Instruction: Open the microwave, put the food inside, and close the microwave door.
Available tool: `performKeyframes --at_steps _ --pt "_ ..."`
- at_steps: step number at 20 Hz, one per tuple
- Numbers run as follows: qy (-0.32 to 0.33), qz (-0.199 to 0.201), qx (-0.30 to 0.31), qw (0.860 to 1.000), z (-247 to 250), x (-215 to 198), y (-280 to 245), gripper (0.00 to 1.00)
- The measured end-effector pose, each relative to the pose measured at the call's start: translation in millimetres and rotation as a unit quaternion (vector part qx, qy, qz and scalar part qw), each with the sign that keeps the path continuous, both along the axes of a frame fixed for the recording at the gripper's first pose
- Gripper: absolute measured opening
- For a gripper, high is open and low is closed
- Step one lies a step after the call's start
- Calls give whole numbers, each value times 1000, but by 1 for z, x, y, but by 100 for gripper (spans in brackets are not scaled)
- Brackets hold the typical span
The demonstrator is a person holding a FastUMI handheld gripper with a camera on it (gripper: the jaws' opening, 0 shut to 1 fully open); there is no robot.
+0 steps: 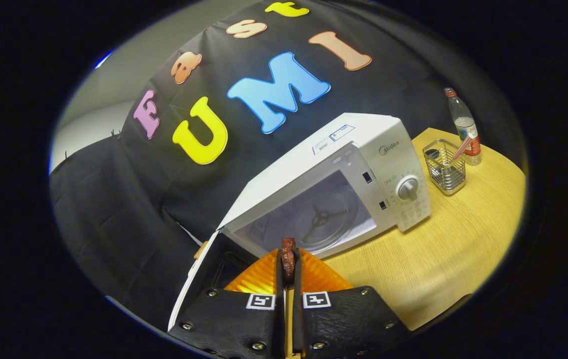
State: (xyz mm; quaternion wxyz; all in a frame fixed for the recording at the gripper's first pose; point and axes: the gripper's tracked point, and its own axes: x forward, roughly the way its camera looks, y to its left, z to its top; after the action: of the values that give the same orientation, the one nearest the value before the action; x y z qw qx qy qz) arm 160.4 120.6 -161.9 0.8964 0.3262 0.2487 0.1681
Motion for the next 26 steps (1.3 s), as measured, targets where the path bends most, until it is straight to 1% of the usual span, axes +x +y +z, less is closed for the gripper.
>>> performKeyframes --at_steps 5,10,16,18,21,23,24,25,26 --pt "0 -30 30 999 -29 62 11 6" --pt "9 -46 50 998 -64 100 23 6" --pt "28 -46 39 998 -109 124 39 6" --pt "22 -49 45 998 -111 132 43 6" --pt "24 -57 24 998 -120 140 38 8" --pt "37 -69 -23 997 -137 146 27 17" --pt "42 -74 -43 995 -145 147 21 26" --pt "39 -77 -53 995 -143 147 16 28" --pt "35 -82 -68 994 -145 149 9 51"
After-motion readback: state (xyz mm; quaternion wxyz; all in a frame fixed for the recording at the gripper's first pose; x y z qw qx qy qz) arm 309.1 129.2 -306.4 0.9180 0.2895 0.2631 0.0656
